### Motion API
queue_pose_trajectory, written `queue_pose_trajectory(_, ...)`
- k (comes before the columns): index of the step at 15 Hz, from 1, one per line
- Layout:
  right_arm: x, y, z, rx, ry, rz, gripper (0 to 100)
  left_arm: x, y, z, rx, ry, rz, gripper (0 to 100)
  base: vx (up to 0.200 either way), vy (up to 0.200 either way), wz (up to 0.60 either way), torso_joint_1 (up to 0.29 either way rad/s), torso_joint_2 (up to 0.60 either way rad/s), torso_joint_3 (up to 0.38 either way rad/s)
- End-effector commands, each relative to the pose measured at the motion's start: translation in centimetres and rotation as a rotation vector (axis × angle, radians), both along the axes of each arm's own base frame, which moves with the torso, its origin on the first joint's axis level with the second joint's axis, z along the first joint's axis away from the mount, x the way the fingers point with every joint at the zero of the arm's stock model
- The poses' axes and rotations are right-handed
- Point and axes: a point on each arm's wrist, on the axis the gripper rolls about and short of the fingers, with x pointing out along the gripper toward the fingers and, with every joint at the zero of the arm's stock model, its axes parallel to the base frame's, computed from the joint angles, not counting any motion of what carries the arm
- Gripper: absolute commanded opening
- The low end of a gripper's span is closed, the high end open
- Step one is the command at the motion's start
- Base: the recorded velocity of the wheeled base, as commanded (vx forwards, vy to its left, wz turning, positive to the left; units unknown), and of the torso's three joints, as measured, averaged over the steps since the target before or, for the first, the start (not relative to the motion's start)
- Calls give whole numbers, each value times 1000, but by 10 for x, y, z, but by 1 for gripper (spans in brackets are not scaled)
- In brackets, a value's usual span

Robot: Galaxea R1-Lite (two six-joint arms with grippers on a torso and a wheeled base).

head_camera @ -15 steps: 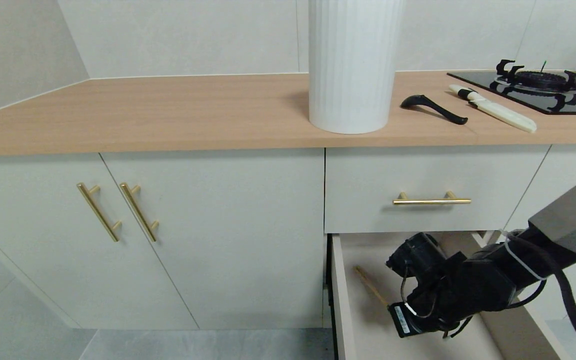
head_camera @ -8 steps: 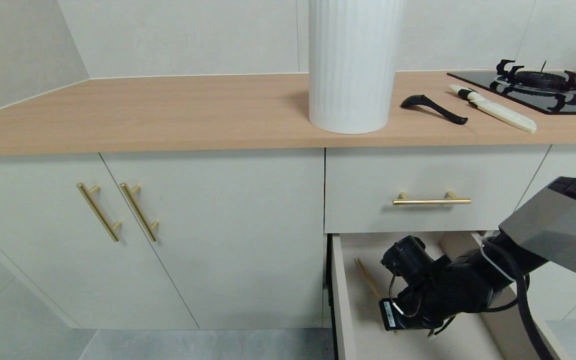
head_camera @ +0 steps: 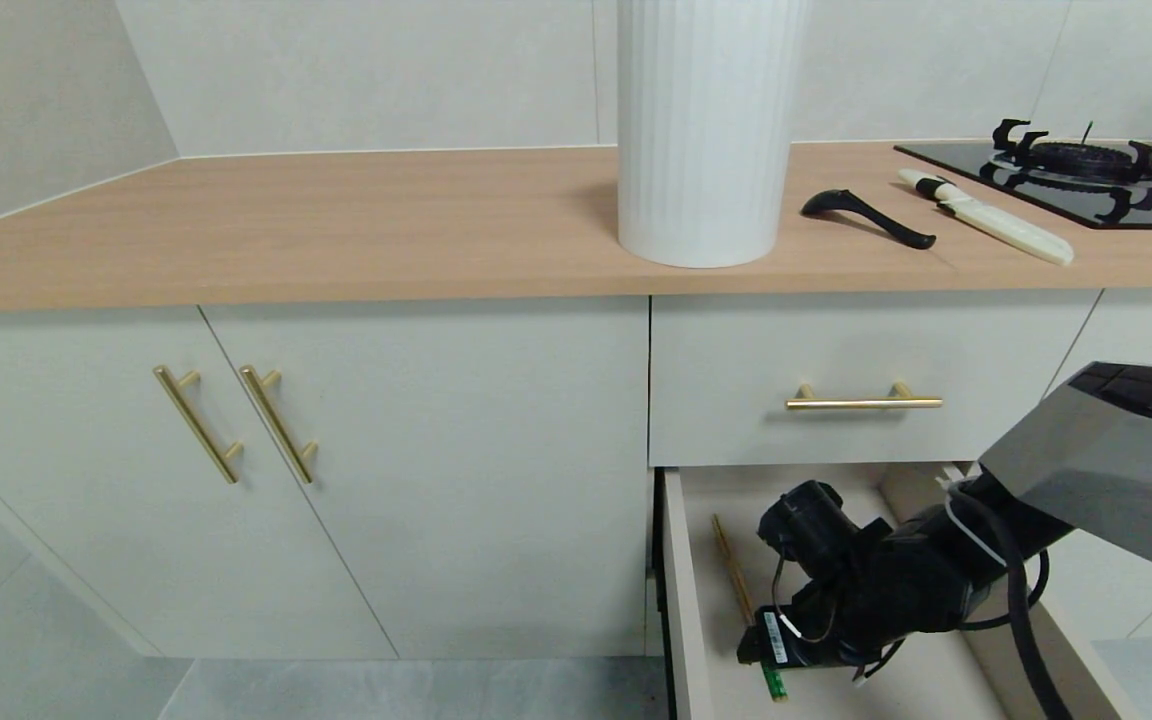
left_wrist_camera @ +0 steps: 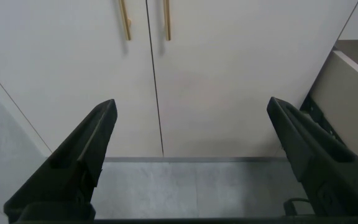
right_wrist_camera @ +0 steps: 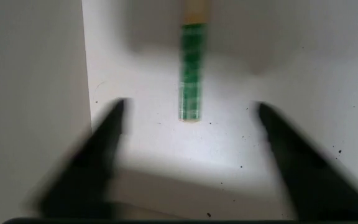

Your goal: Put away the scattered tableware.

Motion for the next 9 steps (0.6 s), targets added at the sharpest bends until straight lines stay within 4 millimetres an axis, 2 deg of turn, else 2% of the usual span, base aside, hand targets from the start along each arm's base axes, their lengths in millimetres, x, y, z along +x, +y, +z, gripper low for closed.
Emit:
queue_pose_trajectory(1, -1, 0, 2, 0, -2, 2, 100, 0, 0, 0, -1, 1, 1, 100, 0, 0, 0, 0, 0, 0)
queue_pose_trajectory(3, -2, -1, 7, 4, -12, 2, 100, 0, 0, 0, -1, 1, 1, 100, 0, 0, 0, 0, 0, 0)
queue_pose_trajectory(5, -4, -5, 31, 26, -78, -10, 100, 0, 0, 0, -1, 1, 1, 100, 0, 0, 0, 0, 0, 0)
queue_pose_trajectory(9, -19, -27, 104, 59, -305, -63, 100, 0, 0, 0, -1, 0, 1, 100, 0, 0, 0, 0, 0, 0)
